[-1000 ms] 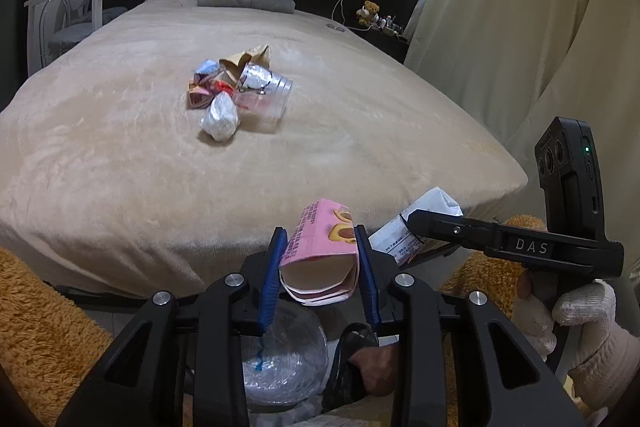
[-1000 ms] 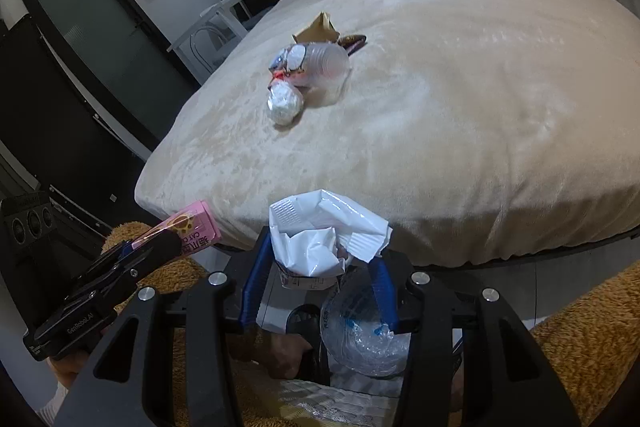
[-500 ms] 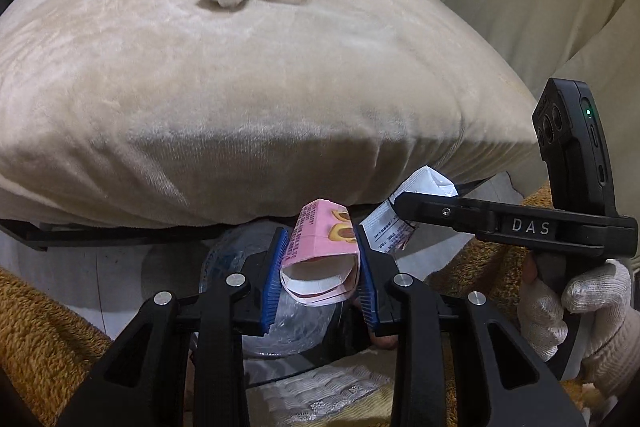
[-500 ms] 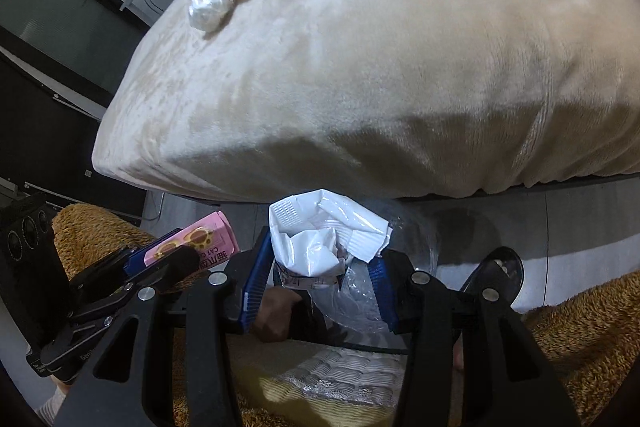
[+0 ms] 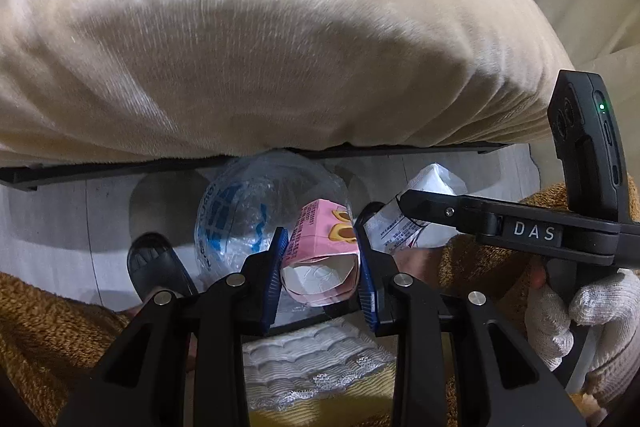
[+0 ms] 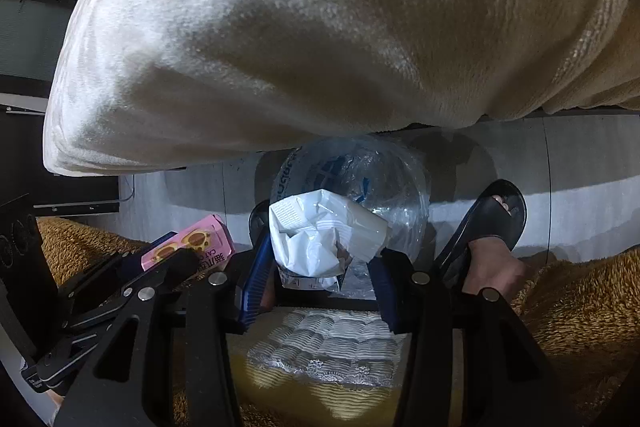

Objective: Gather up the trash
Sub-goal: 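Lower both items into the clear bag and open both tools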

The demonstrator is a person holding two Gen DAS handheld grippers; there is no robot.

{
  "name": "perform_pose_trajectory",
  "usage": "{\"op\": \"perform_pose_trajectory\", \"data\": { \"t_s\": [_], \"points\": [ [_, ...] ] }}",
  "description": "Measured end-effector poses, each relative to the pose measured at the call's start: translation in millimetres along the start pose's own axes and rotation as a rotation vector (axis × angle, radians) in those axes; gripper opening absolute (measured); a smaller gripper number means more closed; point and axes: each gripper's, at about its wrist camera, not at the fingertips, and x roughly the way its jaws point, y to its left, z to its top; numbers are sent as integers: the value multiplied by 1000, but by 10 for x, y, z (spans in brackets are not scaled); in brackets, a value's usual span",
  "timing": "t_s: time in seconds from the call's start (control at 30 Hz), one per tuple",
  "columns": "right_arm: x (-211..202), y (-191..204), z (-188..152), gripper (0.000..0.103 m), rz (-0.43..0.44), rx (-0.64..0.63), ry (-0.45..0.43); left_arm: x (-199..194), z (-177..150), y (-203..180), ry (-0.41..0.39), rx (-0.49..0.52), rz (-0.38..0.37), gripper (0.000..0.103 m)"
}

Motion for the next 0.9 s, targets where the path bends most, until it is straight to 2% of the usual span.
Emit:
{"op": "perform_pose_trajectory", "data": {
  "t_s": [0.2,0.4,0.5,0.53,0.57,0.6,0.63,0.9],
  "points": [
    [181,4,31,47,-21,14,61,203,39,51,82,-26,17,31],
    [253,34,45,47,-34,12,93,292,4,94,123,-34,32,32],
    [244,20,47,49,-29,18,82,284,15,125,126,-53,24,32],
    [235,9,53,52,-26,21,73,280,22,136,130,-58,25,34],
    [220,-1,58,60,-22,29,67,280,26,152,133,-67,30,39],
    [201,-2,64,61,-17,36,62,274,33,170,129,-78,34,51],
    [185,-7,66,61,-15,39,57,265,35,181,123,-83,37,54],
    [62,26,72,61,-18,37,10,172,21,178,84,-77,48,54]
  ]
}}
